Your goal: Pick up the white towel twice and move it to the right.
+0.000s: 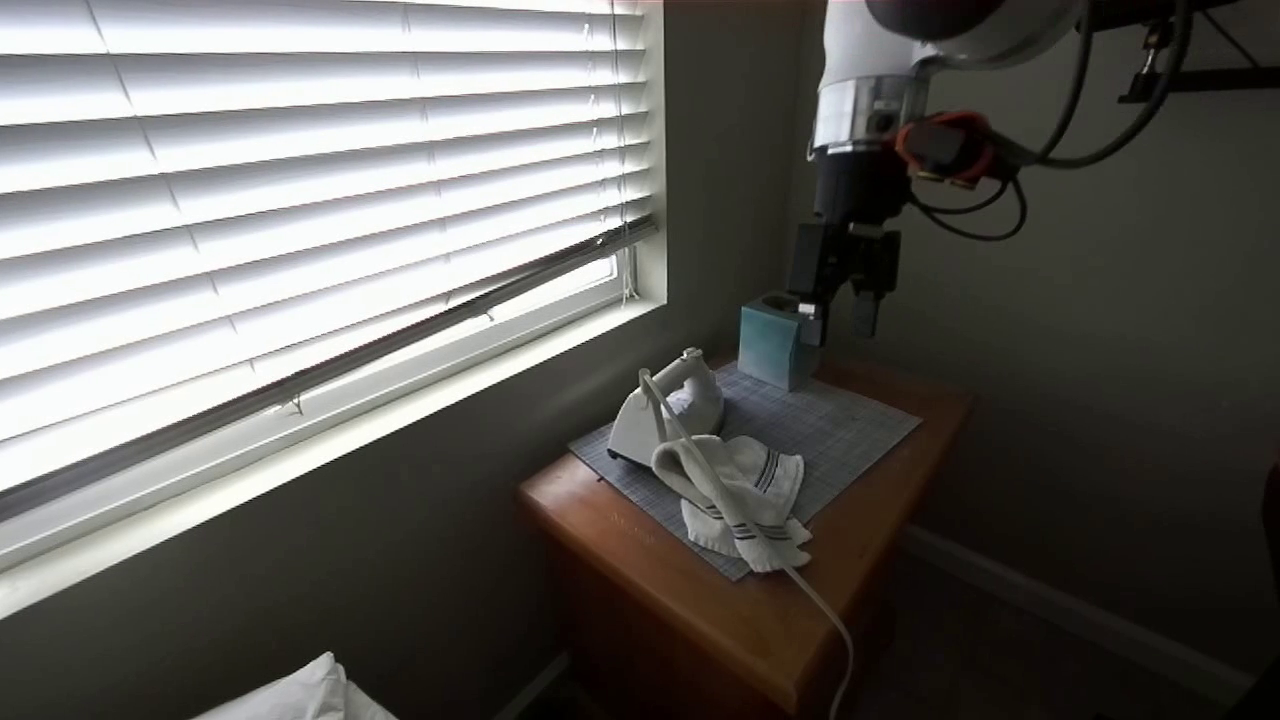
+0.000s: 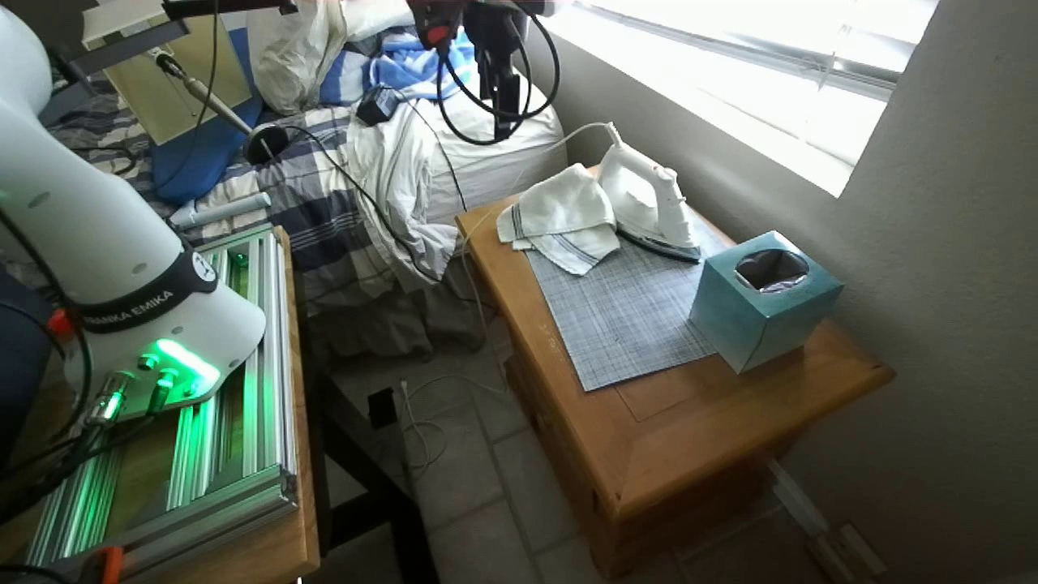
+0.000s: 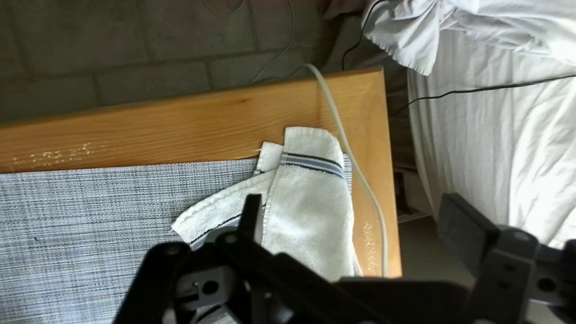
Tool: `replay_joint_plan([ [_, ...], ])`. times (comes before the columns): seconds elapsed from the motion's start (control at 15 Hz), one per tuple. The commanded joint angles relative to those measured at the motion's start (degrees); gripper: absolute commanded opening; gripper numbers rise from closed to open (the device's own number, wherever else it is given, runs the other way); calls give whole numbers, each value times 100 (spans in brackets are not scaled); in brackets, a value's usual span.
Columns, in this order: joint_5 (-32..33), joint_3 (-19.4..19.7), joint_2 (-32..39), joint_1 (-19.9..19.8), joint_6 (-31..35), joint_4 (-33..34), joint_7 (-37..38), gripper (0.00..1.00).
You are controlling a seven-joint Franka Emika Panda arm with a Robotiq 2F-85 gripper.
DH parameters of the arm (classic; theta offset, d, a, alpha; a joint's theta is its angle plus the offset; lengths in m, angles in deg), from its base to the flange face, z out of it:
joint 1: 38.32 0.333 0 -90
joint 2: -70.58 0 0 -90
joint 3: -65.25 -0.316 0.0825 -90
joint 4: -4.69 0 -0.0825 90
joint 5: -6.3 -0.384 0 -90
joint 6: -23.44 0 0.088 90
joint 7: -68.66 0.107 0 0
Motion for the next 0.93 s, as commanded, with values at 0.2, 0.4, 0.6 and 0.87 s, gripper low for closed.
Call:
replay_joint_plan([
  [0.2, 41, -60, 411, -73, 69, 285, -66, 100],
  [0.4, 43, -59, 402, -72, 69, 313, -66, 100],
  [0.6, 7, -34, 513, -91, 170, 376, -3, 100],
  [0.87, -143, -13, 1313, -204, 734, 690, -189, 100],
])
